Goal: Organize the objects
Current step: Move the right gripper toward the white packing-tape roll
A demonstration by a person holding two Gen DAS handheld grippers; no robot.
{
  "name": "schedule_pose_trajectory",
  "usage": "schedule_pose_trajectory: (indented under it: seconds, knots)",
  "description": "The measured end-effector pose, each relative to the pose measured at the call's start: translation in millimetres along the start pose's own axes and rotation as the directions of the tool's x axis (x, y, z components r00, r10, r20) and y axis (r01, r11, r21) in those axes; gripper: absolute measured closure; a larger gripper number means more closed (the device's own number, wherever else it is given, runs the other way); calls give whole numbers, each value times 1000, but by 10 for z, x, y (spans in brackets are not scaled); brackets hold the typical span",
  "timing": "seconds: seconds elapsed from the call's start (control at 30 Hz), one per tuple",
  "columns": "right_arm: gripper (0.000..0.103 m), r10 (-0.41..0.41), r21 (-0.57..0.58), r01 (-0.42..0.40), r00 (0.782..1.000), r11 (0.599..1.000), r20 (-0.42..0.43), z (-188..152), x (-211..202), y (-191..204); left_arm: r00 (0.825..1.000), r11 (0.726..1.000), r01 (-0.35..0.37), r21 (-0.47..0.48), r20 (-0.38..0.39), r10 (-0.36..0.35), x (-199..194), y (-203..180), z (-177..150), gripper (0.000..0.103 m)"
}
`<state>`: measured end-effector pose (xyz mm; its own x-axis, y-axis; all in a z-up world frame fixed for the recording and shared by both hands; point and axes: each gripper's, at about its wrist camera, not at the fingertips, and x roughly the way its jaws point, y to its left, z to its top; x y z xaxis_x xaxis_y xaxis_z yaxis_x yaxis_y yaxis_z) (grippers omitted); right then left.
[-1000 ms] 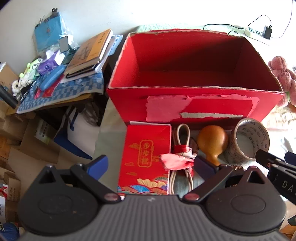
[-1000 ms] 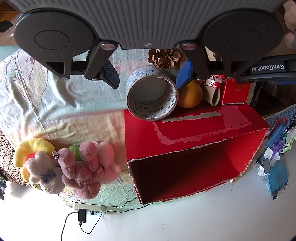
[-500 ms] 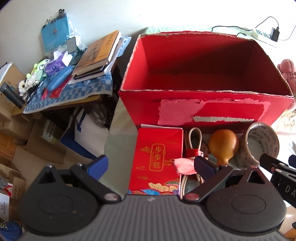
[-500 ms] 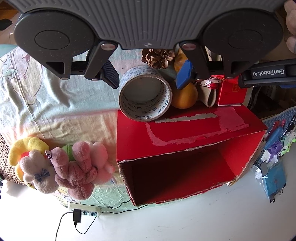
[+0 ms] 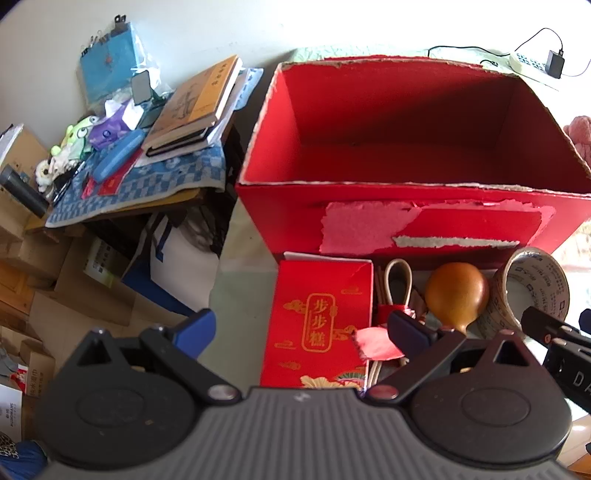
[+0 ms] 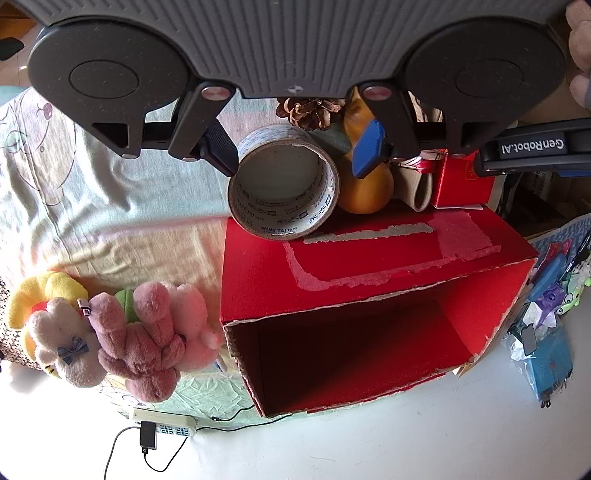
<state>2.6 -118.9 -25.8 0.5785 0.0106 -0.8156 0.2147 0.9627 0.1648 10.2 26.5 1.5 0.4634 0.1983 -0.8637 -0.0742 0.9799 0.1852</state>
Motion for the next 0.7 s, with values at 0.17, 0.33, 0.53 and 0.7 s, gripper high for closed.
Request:
schedule_pose_trajectory:
  seconds: [0.17,0.33,0.53,0.7]
  knots:
    - [31,-4,9,4,1000,1000,-6,20,35,-28,1000,1000,13,16,-6,-13,37,-43,44,3]
    - [31,-28,22,28,1000,999,-2,43,56,-96,999,998,40,42,-12,-40,70,-157,97,3]
    - [32,-44,50,44,999,998,-5,78,88,-217,998,995,66,70,-9,-66,78,-307,145,3]
    - [32,-44,60,45,999,997,-12,95,99,-283,997,994,72,80,-15,-71,80,-391,183,3]
